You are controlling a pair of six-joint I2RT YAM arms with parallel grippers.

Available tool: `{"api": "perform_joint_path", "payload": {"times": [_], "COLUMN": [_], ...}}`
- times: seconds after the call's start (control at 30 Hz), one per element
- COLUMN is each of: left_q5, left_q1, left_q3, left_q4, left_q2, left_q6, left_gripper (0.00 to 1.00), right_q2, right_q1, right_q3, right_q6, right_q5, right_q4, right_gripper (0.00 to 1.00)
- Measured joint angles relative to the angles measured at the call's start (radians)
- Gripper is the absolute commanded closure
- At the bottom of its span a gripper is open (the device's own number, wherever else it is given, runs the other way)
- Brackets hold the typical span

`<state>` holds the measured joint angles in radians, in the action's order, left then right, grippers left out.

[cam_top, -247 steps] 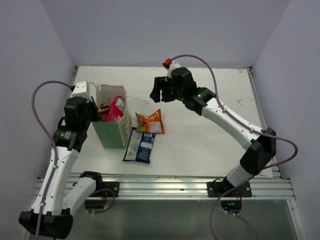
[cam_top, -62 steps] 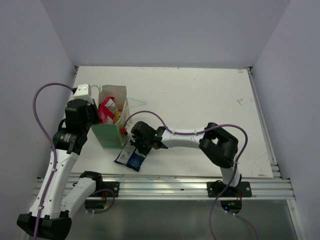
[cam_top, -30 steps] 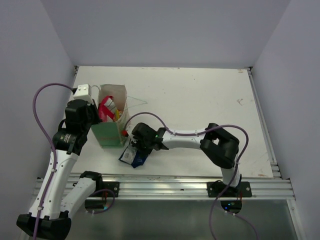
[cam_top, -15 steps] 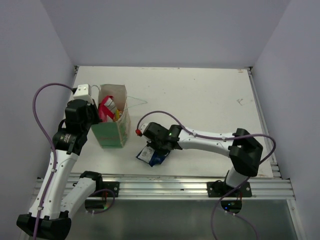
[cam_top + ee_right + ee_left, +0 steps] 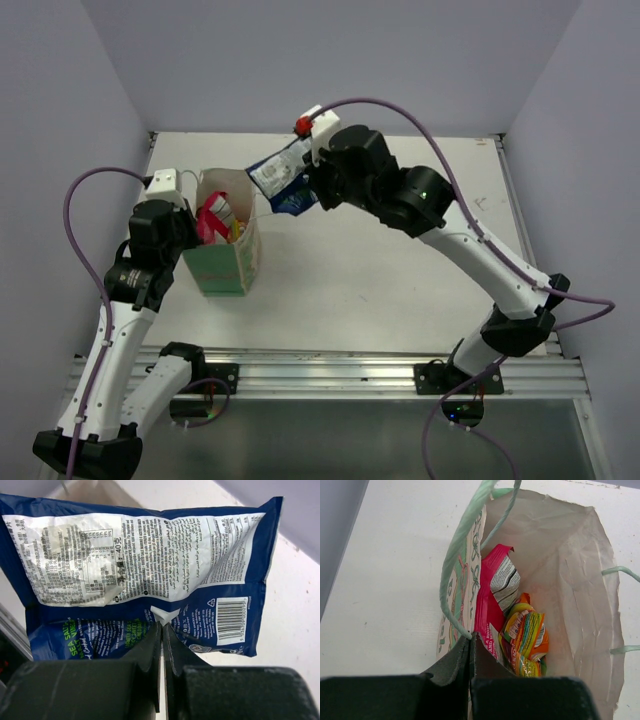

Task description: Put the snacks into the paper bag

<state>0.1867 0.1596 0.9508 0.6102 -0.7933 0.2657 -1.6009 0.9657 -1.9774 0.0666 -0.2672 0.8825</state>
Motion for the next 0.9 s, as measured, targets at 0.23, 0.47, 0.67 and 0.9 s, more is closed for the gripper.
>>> {"api": "perform_joint_path", "payload": {"times": [0.23, 0.47, 0.67, 0.9], "left_q5": [0.000, 0.001, 0.003, 0.005], "left_q1": [0.000, 0.000, 0.000, 0.000], "left_q3": [0.000, 0.000, 0.000, 0.000], "left_q4": [0.001, 0.003, 0.005, 0.005], "left_q2": [0.000, 0.001, 0.002, 0.002], "left_q6": [0.000, 0.000, 0.000, 0.000], "left_gripper": [1.00, 1.00, 1.00, 1.00], "right_q2": [-0.157, -0.466, -0.587, -0.557], "right_q1": [-0.077, -0.080, -0.072, -0.055], "right_q3": [-0.248, -0.399, -0.388, -0.281], "right_q6": [0.053, 0.237, 0.366, 0.406], "right_q5": [0.168, 0.456, 0.603, 0.660], "right_q4": [-0.156, -0.358, -0.399, -0.389], "right_gripper": [1.00, 1.00, 1.00, 1.00]}}
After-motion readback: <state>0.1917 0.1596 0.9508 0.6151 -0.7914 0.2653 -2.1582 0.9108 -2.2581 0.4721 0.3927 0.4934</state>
